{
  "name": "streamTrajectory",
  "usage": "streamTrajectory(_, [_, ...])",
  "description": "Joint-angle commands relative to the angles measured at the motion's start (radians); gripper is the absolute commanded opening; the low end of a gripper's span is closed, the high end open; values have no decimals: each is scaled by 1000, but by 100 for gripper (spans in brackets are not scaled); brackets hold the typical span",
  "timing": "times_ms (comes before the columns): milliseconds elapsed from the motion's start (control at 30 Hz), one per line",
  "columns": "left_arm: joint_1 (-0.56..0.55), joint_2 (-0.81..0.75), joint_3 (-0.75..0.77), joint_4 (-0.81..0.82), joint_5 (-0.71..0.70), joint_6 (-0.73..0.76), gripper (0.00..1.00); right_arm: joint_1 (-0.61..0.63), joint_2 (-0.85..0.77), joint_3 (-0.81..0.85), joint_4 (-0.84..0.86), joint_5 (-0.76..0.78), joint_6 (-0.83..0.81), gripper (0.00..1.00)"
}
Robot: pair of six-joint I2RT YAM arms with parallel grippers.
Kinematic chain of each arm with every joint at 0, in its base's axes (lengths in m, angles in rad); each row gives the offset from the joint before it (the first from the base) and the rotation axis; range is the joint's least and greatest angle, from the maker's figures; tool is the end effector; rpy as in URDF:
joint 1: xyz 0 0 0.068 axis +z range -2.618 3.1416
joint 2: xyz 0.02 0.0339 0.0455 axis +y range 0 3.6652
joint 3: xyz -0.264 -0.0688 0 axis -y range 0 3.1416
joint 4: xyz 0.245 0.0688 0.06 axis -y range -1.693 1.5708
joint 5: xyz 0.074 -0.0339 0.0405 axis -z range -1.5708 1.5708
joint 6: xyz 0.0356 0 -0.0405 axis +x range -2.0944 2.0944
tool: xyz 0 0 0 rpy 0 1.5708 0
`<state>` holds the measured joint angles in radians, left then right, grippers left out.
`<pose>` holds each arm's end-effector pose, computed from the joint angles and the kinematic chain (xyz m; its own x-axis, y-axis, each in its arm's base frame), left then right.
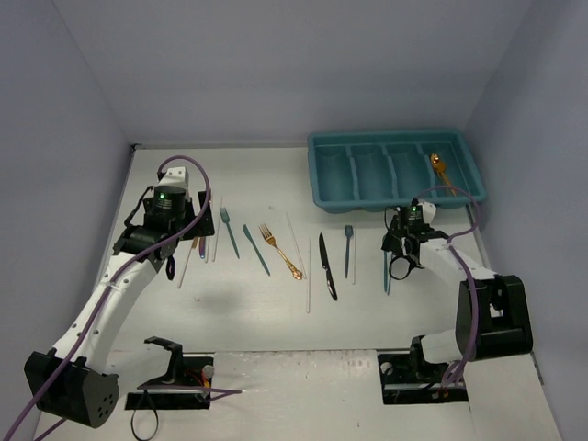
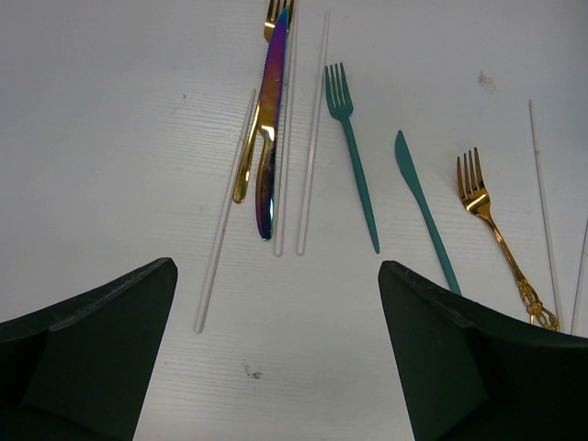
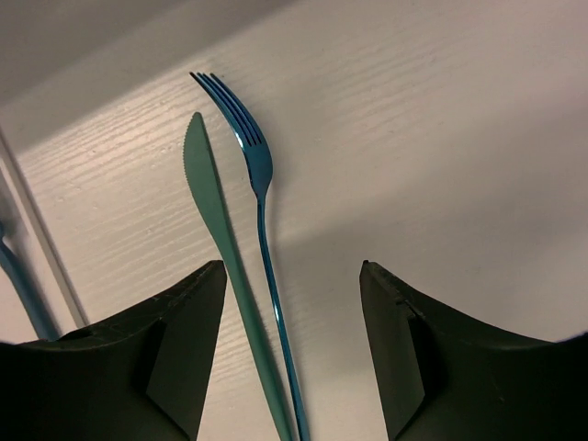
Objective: Sort the eating utensils into containers
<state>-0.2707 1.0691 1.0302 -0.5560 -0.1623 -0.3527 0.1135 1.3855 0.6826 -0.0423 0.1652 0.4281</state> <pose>0.2237 -0.0561 0.3342 -0.5534 -0.2002 -0.8085 -0.0599 0.9777 -0.2011 0.2761 0.0256 0.1864 -0.6095 0.3427 -0.7149 0.2873 0.9359 0.2037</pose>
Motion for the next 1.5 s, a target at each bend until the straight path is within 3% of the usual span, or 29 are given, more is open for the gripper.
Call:
streamTrajectory(0, [7, -15, 7, 48, -15, 8, 90, -1, 50, 2, 77, -17, 47, 56])
streamTrajectory(300, [7, -15, 4, 48, -15, 7, 90, -6, 98, 8, 82, -14, 74, 42])
streamTrajectory(900, [7, -8, 3, 49, -1, 3, 90, -46, 84, 2, 82, -51, 54, 1])
streamTrajectory(1167, [7, -4, 4, 50, 8, 0, 90, -18, -56, 71, 46, -48, -14, 0])
streamTrajectory(1333, [8, 4, 4, 50, 15, -2, 90, 34, -101, 254, -1, -119, -74, 0])
streamTrajectory(1467, [8, 5, 5, 50, 15, 0, 90, 58, 6, 483, 1, -243, -164, 0])
